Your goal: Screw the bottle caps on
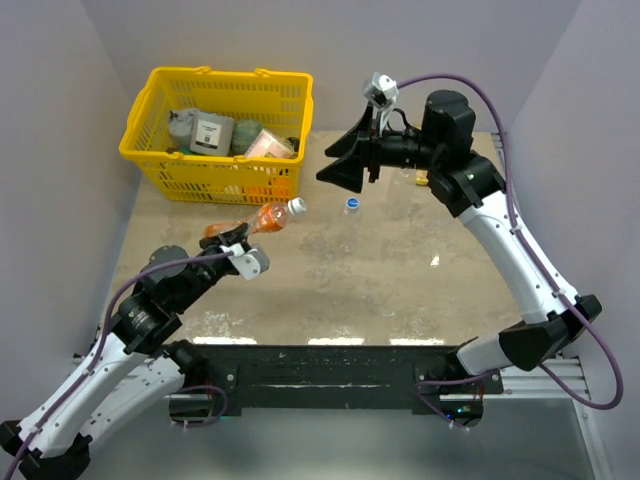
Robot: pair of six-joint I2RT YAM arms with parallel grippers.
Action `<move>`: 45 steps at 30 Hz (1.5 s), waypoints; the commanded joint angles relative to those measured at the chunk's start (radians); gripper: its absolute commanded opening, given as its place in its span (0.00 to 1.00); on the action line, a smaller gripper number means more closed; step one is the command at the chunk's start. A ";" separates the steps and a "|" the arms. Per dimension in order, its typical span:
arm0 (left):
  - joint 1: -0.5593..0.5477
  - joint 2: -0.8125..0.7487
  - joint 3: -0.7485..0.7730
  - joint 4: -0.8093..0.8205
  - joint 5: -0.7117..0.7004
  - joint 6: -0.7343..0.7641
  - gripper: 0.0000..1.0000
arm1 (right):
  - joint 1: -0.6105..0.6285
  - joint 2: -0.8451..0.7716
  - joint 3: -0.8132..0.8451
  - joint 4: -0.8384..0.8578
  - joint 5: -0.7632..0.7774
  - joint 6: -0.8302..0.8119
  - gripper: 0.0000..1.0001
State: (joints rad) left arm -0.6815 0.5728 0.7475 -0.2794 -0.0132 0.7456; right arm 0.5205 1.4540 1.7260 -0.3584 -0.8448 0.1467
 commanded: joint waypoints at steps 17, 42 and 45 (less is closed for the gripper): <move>0.080 0.045 0.055 0.140 0.032 -0.160 0.00 | 0.013 0.034 -0.132 0.306 -0.073 0.329 0.90; 0.082 0.093 0.079 0.215 0.053 -0.181 0.00 | 0.105 0.120 -0.100 0.349 -0.050 0.324 0.34; 0.080 0.099 0.082 0.215 0.064 -0.192 0.02 | 0.122 0.118 -0.086 0.293 -0.031 0.247 0.20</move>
State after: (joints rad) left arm -0.6033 0.6697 0.7837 -0.1436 0.0204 0.5873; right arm 0.6083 1.5715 1.5898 -0.0364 -0.8753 0.4717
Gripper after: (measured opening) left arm 0.056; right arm 0.348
